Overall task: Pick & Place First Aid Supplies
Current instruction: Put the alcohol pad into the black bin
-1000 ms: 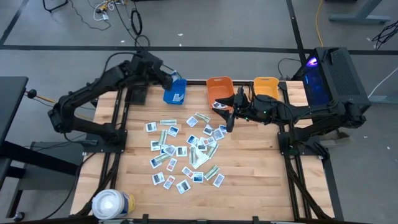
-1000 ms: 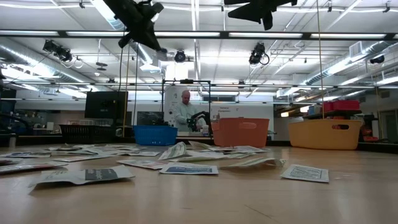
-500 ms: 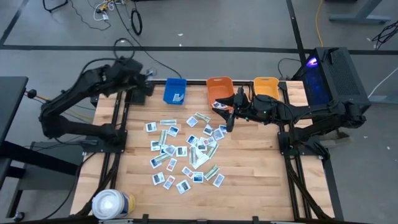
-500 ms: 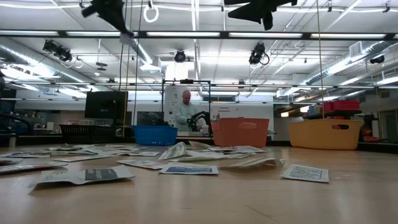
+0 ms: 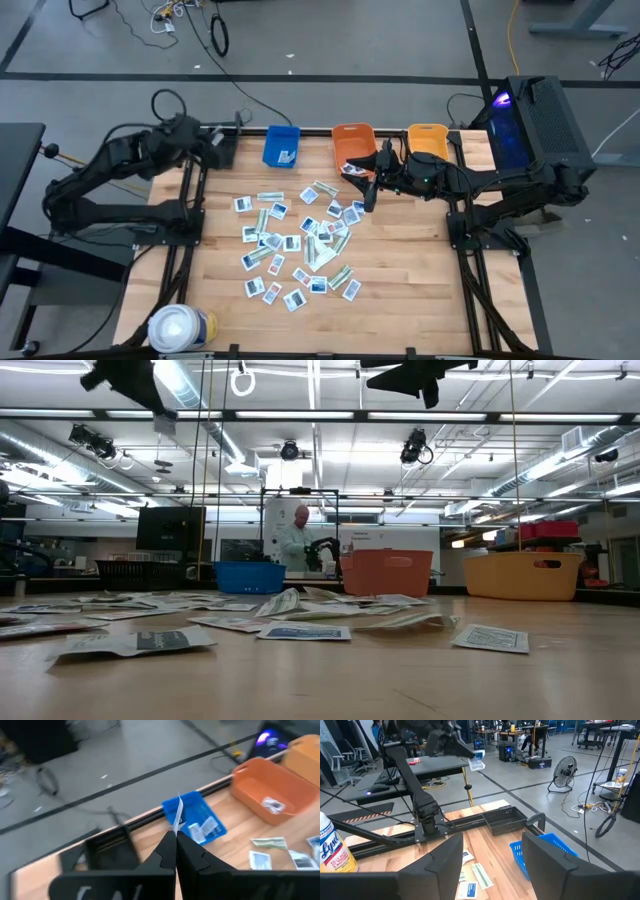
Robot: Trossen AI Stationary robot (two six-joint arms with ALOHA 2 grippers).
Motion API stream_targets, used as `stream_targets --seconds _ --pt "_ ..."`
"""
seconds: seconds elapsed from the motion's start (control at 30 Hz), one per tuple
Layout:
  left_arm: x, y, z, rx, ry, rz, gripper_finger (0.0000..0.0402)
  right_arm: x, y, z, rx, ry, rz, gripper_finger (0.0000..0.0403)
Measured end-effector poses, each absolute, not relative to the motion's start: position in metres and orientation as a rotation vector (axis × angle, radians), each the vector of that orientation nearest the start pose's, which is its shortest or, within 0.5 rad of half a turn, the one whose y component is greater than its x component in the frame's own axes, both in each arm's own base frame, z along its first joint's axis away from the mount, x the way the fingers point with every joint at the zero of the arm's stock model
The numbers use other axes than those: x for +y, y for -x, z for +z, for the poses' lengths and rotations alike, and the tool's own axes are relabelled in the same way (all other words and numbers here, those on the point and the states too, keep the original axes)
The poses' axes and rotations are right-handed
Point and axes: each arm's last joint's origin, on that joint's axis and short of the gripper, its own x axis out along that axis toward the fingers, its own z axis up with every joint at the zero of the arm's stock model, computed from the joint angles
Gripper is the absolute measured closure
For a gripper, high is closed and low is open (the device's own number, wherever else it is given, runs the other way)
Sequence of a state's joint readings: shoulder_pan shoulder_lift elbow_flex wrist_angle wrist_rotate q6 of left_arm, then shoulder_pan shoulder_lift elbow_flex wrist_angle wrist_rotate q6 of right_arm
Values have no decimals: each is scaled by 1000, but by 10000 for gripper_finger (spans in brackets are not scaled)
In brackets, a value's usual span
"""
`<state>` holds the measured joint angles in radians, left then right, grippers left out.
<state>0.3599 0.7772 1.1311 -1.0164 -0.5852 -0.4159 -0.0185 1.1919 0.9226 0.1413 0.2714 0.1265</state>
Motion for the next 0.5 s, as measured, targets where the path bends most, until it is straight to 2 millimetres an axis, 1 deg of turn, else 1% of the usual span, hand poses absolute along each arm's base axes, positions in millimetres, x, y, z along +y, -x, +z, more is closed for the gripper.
stream_targets --seconds 0.17,0.33,0.5 --pt "55 -104 342 431 222 946 402 -13 -269 329 108 -110 -297 200" --pt "55 -99 309 450 211 952 401 -13 -269 329 104 -136 -299 200" --pt "59 -96 291 441 187 993 401 -13 -269 329 104 -136 -299 200"
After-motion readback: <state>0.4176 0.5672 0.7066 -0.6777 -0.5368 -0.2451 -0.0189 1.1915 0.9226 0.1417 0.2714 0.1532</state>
